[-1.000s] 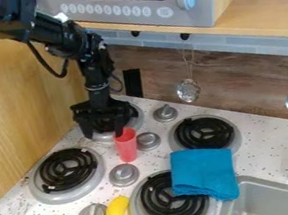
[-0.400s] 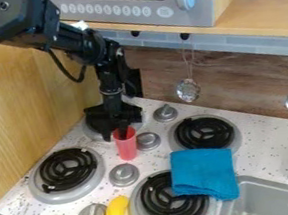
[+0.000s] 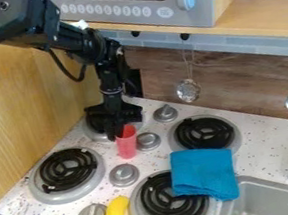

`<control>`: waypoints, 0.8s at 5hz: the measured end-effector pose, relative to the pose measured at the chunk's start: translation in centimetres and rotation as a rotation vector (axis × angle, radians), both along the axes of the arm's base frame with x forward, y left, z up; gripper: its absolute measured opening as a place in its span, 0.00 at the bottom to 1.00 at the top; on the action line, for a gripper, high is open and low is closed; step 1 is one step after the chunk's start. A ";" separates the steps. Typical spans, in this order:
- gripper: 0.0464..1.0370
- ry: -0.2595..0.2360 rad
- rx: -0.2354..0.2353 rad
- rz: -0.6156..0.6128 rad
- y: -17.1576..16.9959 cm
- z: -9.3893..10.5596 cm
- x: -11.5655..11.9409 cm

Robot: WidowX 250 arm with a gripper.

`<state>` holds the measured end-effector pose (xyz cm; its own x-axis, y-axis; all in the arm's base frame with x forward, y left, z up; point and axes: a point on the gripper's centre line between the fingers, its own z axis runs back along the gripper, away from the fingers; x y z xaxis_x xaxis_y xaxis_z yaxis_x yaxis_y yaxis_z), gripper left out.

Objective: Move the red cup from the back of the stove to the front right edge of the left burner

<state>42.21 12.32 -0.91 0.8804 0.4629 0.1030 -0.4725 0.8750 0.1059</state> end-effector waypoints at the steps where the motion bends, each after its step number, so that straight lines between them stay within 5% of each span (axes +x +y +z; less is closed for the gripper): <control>1: 0.04 -0.014 -0.007 -0.011 -0.2 0.8 -0.3; 2: 0.04 -0.074 -0.015 -0.018 -0.6 3.5 -0.6; 4: 0.04 -0.104 -0.024 -0.018 -0.7 5.9 -3.8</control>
